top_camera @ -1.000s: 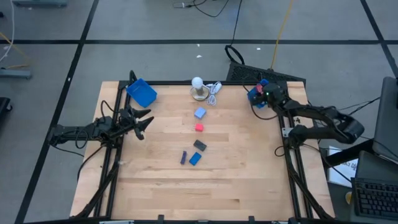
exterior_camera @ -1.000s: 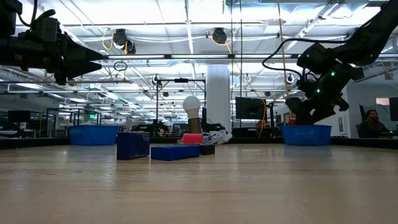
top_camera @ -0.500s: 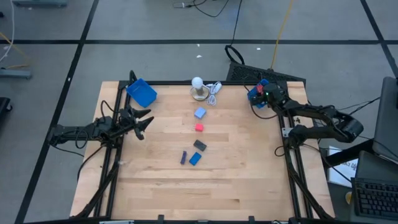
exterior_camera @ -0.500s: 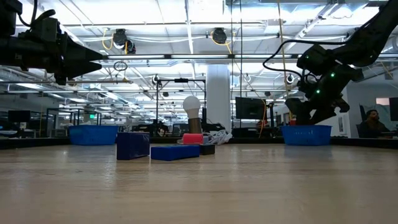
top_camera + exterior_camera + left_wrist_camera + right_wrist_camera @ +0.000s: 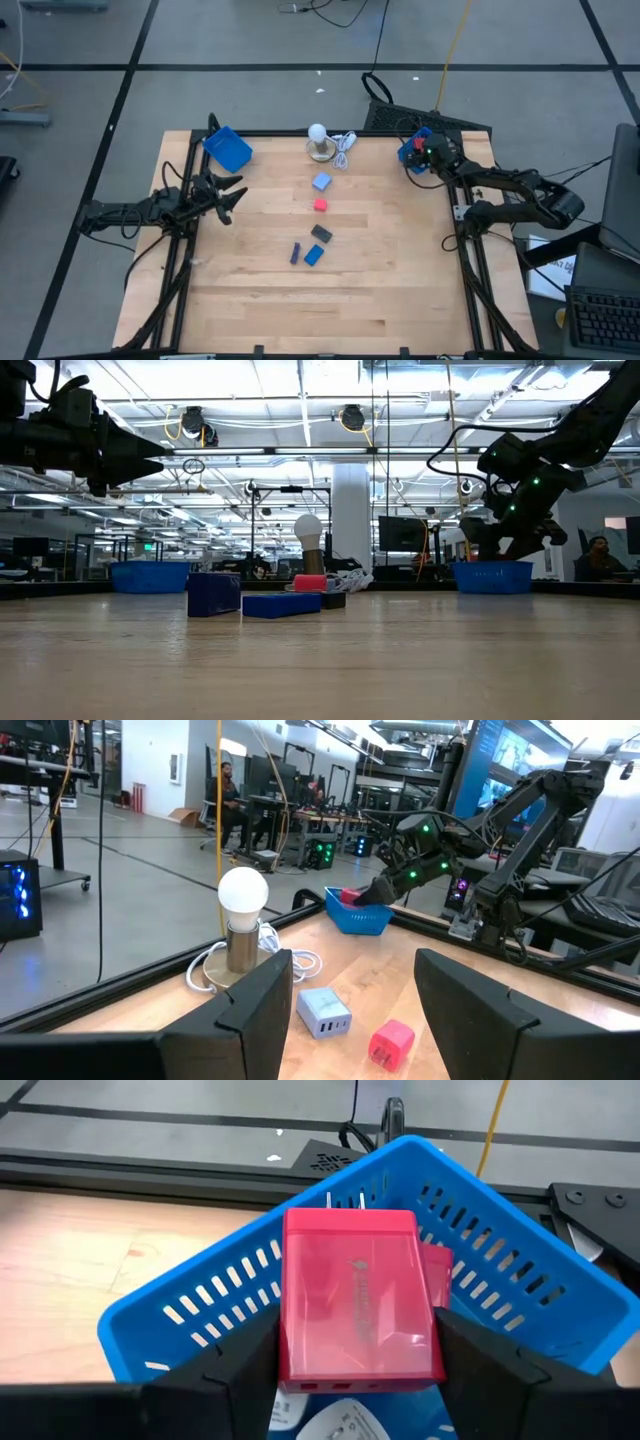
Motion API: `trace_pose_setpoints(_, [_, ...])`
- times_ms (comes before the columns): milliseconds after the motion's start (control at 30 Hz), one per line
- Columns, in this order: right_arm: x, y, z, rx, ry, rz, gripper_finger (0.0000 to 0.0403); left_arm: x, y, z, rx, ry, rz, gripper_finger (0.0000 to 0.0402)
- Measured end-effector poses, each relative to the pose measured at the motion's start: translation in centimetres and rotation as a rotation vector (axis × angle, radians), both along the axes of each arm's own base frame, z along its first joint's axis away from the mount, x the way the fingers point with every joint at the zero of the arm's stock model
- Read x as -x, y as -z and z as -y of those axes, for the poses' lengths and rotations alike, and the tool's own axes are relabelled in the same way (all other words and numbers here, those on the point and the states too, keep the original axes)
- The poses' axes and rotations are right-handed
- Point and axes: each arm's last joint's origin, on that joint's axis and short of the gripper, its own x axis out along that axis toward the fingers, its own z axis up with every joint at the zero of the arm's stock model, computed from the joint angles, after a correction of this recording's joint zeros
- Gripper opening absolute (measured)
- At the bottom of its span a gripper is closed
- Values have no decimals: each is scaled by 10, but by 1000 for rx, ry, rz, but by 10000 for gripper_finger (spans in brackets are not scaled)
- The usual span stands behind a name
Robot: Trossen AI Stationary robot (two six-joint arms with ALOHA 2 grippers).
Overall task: Pick & Place Office items
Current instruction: Put the red charger adapter into the right blue bin, then put the pink charger adapter into the right blue bin
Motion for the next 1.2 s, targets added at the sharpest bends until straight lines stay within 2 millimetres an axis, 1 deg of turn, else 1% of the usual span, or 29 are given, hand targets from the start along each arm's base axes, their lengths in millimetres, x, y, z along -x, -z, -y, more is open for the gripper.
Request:
trace_pose_setpoints(133, [0, 0, 0, -1, 0, -2, 231, 0, 0, 0, 0, 0, 0, 214])
trace_pose_setpoints(433, [0, 0, 0, -4, 1, 3, 284, 0, 0, 0, 0, -1, 0, 214])
trace_pose_setpoints(600, [-3, -2, 1, 13, -28, 35, 288, 0, 0, 0, 0, -1, 0, 214])
trace_pose_setpoints(700, [-8, -7, 2, 25, -107, 125, 284, 0, 0, 0, 0, -1, 1, 214])
trace_pose_setpoints(867, [-17, -16, 4, 41, -300, 298, 277, 0, 0, 0, 0, -1, 0, 214])
trace_pose_setpoints(1033, [-24, -24, 3, 52, -460, 423, 275, 0, 0, 0, 0, -1, 0, 214])
trace_pose_setpoints(1133, [-31, -29, -2, 41, -573, 507, 274, 0, 0, 0, 0, -1, 1, 214])
trace_pose_setpoints(1200, [-41, -33, -10, 41, -682, 548, 274, 0, 0, 0, 0, -1, 1, 214])
